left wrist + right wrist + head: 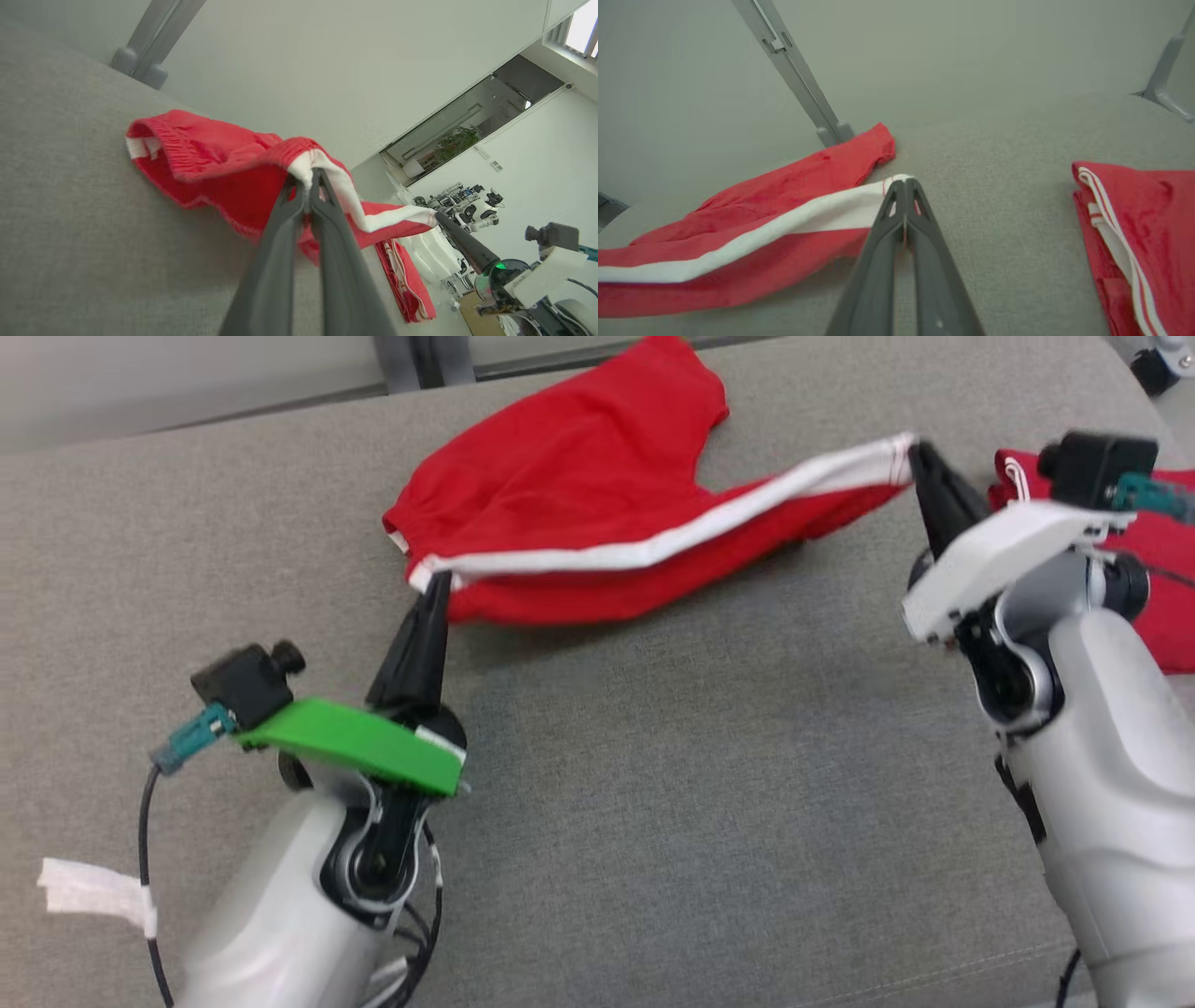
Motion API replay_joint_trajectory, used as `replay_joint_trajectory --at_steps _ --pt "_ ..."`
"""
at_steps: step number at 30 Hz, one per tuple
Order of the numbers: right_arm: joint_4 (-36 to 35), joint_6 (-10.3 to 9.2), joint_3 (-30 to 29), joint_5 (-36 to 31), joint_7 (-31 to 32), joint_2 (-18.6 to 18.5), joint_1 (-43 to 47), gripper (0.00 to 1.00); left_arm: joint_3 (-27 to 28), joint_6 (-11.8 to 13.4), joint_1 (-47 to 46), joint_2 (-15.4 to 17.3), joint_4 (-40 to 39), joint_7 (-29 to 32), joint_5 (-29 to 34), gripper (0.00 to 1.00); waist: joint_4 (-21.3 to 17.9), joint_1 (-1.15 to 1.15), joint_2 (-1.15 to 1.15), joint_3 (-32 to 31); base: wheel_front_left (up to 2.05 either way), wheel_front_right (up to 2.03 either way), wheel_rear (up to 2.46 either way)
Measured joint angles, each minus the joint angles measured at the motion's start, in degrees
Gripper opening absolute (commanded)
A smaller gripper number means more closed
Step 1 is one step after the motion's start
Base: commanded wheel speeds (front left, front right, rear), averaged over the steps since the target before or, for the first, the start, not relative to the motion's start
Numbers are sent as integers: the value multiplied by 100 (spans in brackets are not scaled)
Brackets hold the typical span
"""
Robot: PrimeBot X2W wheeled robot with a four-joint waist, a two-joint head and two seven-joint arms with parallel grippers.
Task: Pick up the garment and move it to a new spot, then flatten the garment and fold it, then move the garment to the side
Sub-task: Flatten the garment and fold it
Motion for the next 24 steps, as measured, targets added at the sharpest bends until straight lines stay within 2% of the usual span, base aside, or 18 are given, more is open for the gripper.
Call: replay_joint_trajectory --at_steps 6,16,20,24 --pt "-1198 -1 -419 -76 1625 -316 1700 0 -510 0 812 403 -145 375 -238 0 17 0 0 -460 0 0 0" --pt "-3728 3 -1337 -689 3934 -37 3961 0 -907 32 1987 936 -387 848 -454 0 37 0 0 -1082 0 0 0" --pt "-4508 3 -1564 -657 4751 146 4824 0 -1048 255 2480 1204 -649 947 -436 0 51 0 0 -1258 0 0 0" --pt "-5058 3 -1826 -656 5221 344 5486 0 -1223 541 2938 1339 -1026 1017 -382 0 84 0 0 -1358 0 0 0"
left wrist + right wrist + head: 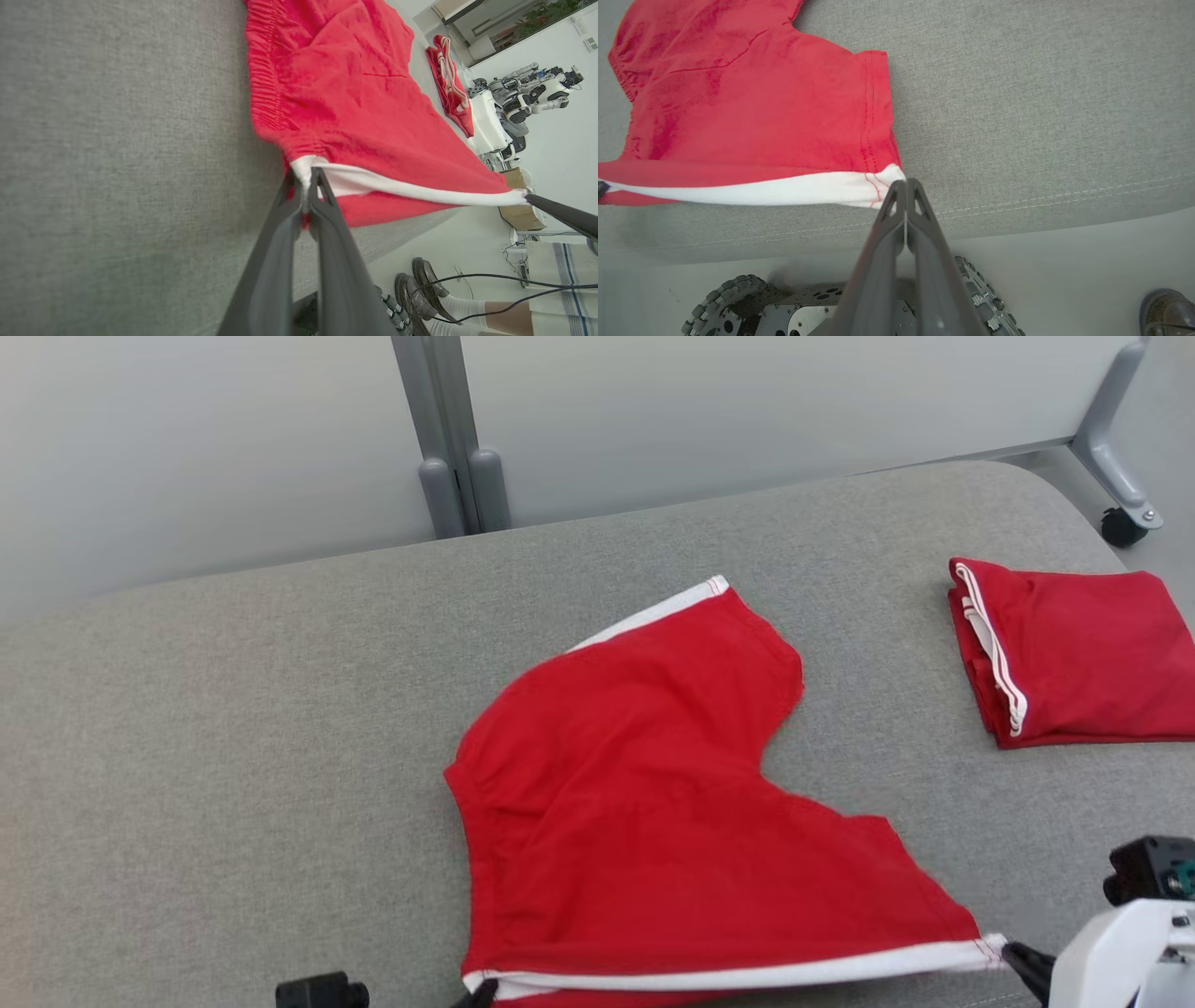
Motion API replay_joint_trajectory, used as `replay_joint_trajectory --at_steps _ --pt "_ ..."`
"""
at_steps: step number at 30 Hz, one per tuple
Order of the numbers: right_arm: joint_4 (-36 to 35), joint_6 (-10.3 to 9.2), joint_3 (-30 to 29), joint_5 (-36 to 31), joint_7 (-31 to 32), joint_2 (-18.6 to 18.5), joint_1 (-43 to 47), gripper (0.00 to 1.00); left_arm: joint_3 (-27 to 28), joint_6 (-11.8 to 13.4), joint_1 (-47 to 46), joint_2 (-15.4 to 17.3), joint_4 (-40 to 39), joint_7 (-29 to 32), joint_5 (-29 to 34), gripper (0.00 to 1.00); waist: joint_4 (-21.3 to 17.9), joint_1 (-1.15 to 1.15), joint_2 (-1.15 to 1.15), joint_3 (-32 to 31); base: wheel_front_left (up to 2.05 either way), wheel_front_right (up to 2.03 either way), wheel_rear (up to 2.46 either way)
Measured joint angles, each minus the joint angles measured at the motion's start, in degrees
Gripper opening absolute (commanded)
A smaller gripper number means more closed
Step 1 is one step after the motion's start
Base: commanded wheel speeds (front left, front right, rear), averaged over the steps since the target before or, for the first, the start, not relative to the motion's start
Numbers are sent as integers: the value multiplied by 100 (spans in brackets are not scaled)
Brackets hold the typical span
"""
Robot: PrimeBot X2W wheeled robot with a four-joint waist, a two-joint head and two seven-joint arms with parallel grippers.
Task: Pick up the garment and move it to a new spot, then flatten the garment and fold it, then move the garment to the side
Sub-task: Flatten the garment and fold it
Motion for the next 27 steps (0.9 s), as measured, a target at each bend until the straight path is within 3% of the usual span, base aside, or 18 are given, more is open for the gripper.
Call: replay_joint_trajectory --at_steps 6,12,19,27 --pt "-358 0 -348 -38 46 234 304 0 -126 352 348 92 -630 73 24 0 112 0 0 -23 0 0 0" --pt "172 -2 -221 18 -192 282 -609 0 8 415 91 -29 -816 31 34 0 247 0 0 -10 0 0 0" --pt "1589 -3 -140 -358 -670 270 -2284 0 103 498 -645 -380 -432 125 58 0 435 0 0 77 0 0 0" --pt "3164 -3 113 -1024 -1677 98 -3804 0 216 572 -1738 -958 348 40 290 0 772 0 0 329 0 0 0"
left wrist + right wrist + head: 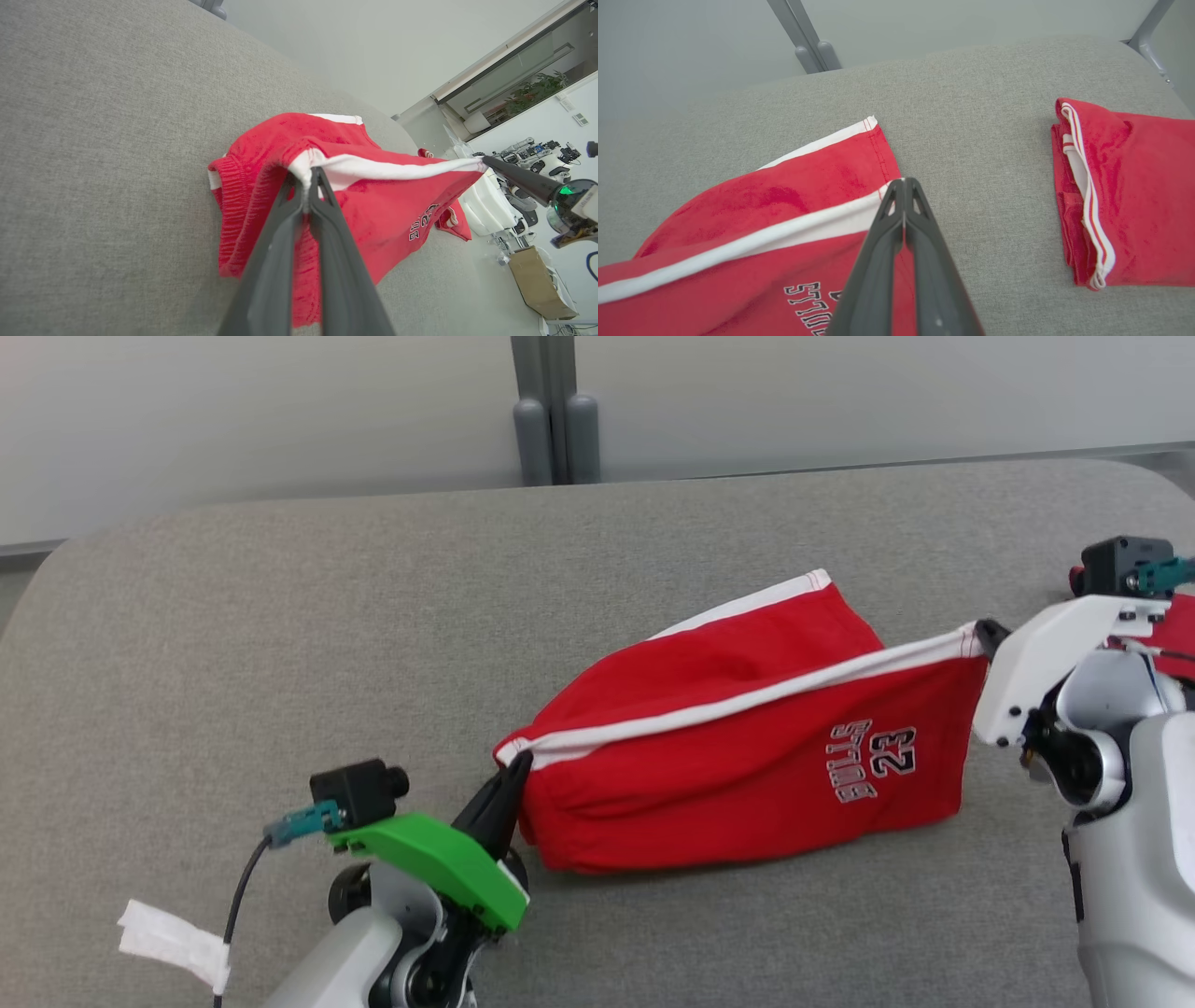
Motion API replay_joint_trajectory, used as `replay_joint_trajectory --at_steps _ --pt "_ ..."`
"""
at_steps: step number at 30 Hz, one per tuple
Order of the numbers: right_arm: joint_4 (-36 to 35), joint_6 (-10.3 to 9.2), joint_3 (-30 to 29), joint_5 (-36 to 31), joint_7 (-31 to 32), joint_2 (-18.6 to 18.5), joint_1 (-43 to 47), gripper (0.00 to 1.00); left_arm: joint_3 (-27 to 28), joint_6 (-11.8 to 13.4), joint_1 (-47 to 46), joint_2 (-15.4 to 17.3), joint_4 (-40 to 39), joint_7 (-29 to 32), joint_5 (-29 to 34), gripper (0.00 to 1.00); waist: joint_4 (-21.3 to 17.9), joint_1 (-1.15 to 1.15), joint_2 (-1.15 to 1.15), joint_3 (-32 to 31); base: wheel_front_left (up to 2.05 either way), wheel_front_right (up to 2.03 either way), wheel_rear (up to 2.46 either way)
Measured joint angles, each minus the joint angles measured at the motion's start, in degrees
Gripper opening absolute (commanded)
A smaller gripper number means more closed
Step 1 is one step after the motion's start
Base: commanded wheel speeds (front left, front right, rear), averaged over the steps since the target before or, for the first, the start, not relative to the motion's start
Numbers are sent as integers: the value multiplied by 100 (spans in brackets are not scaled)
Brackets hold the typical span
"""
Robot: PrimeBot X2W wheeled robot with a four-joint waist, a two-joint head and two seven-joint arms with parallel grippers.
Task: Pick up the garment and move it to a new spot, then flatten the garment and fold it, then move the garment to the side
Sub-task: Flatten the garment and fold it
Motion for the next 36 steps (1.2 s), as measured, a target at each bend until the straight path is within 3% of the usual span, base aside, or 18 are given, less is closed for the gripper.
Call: replay_joint_trajectory --at_steps 8,17,18,19,20,21,31,33,36 --pt "1198 1 54 -546 -795 -88 -1121 0 10 -36 -856 -531 769 -41 75 0 309 0 0 428 0 0 0" --pt "2152 1 -44 -992 -1607 -156 -1985 0 57 -110 -1484 -883 1457 -200 158 0 561 1 0 965 0 0 0" --pt "2265 1 -66 -1006 -1700 -131 -2029 0 43 -146 -1521 -909 1526 -212 160 30 587 0 0 1016 0 0 0" --pt "2362 1 -86 -1023 -1814 -99 -2081 0 25 -180 -1561 -932 1601 -220 162 100 613 1 0 1062 0 0 0" --pt "2434 1 -99 -1038 -1892 -80 -2121 40 20 -209 -1581 -951 1637 -233 162 100 632 1 0 1094 0 0 0" --pt "2531 1 -124 -1044 -1981 -60 -2179 100 25 -268 -1610 -976 1678 -298 162 100 656 1 0 1128 0 0 0" --pt "3242 1 -272 -902 -2468 47 -2325 100 312 -594 -1618 -948 1978 -996 464 100 736 1 0 991 0 0 0" --pt "3334 1 -305 -844 -2472 22 -2312 100 504 -628 -1444 -815 1940 -1035 726 100 719 1 0 882 0 0 0" --pt "3479 1 -375 -775 -2464 -27 -2184 100 1303 -671 -939 -702 1422 -1057 1395 100 698 1 0 690 0 0 0"
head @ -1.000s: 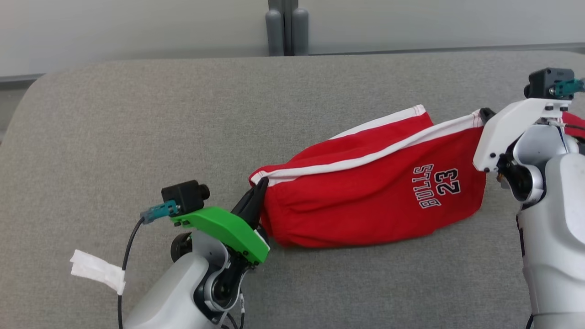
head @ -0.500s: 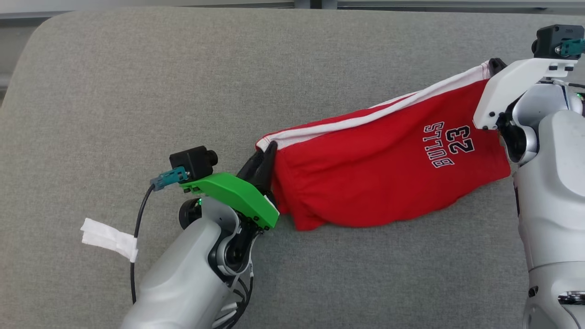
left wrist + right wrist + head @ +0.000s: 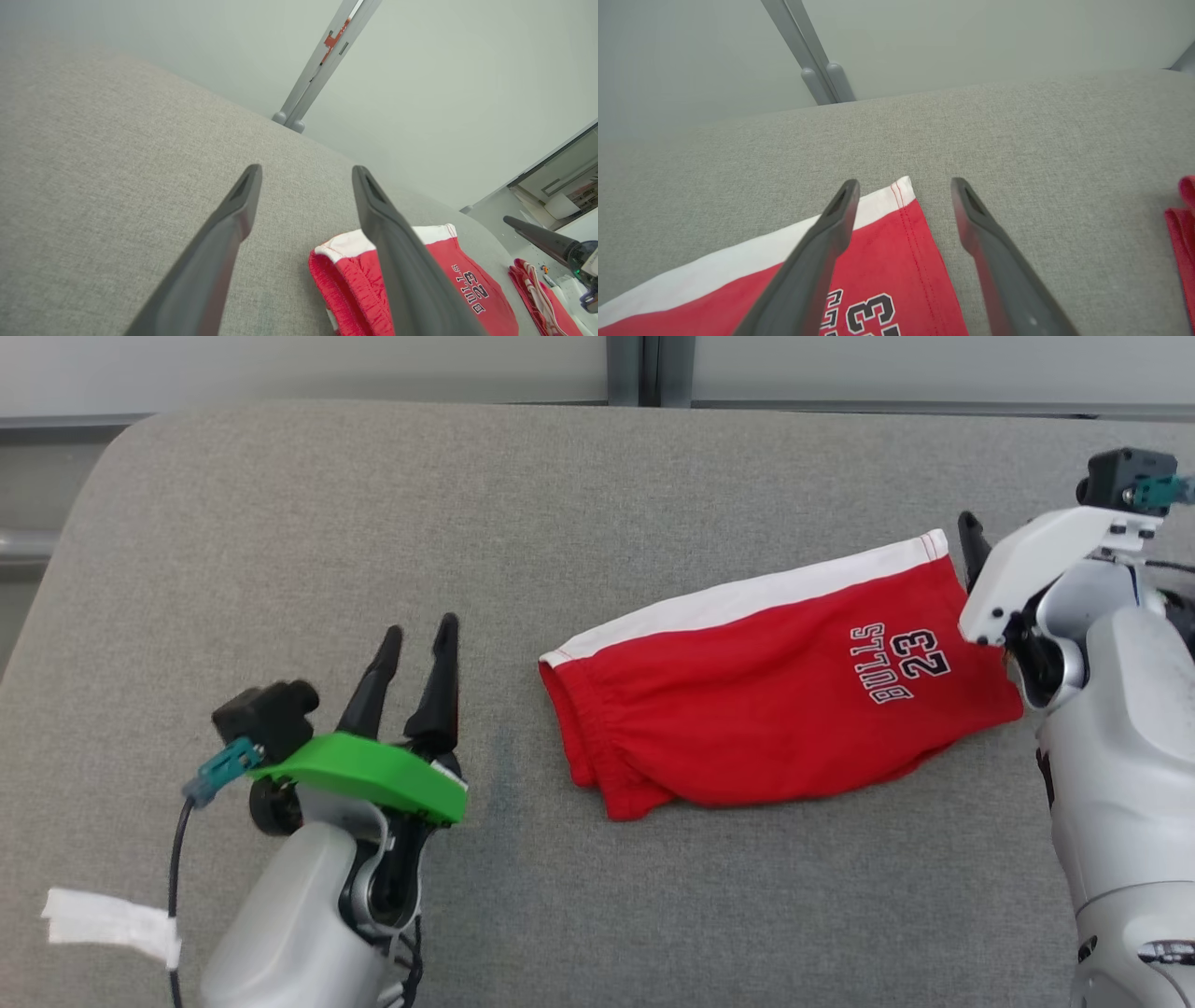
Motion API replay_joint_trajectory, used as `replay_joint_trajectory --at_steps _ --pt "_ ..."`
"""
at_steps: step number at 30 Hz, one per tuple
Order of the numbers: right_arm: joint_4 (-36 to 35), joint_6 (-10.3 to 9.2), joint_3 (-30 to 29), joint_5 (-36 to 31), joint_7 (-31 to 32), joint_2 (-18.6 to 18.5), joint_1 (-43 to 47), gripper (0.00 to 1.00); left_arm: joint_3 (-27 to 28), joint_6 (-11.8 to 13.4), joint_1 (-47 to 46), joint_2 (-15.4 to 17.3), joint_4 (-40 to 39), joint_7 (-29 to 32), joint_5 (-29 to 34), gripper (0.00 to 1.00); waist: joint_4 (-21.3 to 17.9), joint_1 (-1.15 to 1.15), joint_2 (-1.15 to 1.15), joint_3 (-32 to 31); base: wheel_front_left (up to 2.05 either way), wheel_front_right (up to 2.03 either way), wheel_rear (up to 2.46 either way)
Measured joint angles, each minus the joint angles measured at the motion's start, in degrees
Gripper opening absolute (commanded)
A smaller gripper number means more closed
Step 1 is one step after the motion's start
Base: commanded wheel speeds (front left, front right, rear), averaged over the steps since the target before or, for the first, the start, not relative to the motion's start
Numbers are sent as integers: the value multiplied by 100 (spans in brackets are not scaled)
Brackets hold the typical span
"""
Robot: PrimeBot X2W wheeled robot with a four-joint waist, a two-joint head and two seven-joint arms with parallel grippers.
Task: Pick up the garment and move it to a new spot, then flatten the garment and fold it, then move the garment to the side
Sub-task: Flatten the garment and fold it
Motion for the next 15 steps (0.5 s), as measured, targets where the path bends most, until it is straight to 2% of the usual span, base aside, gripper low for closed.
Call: replay_joint_trajectory --at_steps 3,9,15 --pt "147 0 -116 73 31 -41 201 100 692 -86 705 -27 -564 -2 857 100 -5 0 0 -175 0 0 0" --pt "428 -1 -393 76 -78 -113 516 100 1570 -276 1959 -216 -1499 -2 2408 100 106 0 0 -381 0 0 0" --pt "700 0 -599 -157 -198 -215 599 100 2313 -361 2854 -407 -2161 -2 3292 100 317 0 0 -342 0 0 0"
